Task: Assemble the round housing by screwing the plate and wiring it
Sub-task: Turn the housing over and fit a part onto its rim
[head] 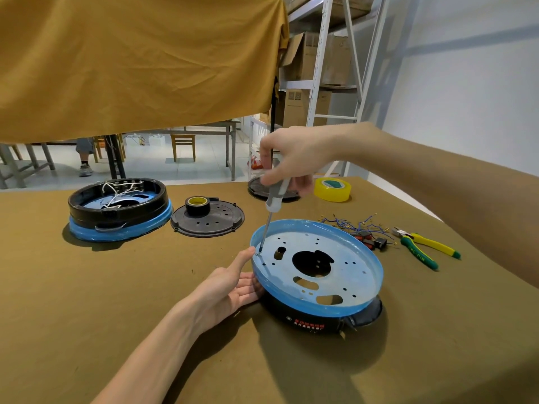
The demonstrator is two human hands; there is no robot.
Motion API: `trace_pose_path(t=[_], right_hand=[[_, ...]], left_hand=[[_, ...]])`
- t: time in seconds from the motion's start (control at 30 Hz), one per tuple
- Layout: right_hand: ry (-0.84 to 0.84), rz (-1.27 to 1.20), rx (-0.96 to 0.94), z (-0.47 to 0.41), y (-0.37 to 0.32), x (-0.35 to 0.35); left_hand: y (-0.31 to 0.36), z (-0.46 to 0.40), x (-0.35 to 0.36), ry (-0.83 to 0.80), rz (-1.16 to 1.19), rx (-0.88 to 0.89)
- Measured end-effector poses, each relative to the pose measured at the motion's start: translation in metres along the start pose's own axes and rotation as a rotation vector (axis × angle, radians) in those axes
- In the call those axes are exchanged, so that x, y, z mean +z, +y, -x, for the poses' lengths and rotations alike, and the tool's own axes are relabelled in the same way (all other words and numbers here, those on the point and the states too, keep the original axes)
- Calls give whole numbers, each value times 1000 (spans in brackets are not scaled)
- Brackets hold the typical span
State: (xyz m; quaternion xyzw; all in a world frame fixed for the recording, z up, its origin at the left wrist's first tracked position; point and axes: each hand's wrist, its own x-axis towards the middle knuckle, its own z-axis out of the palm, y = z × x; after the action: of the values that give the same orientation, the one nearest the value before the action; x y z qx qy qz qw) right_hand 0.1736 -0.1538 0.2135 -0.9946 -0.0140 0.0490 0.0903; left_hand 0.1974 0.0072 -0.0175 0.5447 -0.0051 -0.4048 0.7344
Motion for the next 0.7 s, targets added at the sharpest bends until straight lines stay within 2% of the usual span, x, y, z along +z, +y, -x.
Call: trace_pose_path(t=[0.07, 0.23, 0.37, 0.47, 0.63, 0.7], right_hand=[[61, 103, 23, -4, 0, 4], [-52, -95, 10, 0, 7, -5], [21, 51, 19, -6, 3, 0], [-28, -30, -26, -5, 3, -8], [112, 136, -14, -14, 1, 3], [42, 64, -5, -12, 2, 0]], left_hand=[[0, 0, 0, -2, 5, 5], [-1, -1, 0, -15, -7, 10], [0, -1, -1, -9, -3, -2], [-1, -2, 0, 1, -9, -8], [-1, -3, -1, -8, -4, -5], [-1, -3, -1, -9, -11, -3]])
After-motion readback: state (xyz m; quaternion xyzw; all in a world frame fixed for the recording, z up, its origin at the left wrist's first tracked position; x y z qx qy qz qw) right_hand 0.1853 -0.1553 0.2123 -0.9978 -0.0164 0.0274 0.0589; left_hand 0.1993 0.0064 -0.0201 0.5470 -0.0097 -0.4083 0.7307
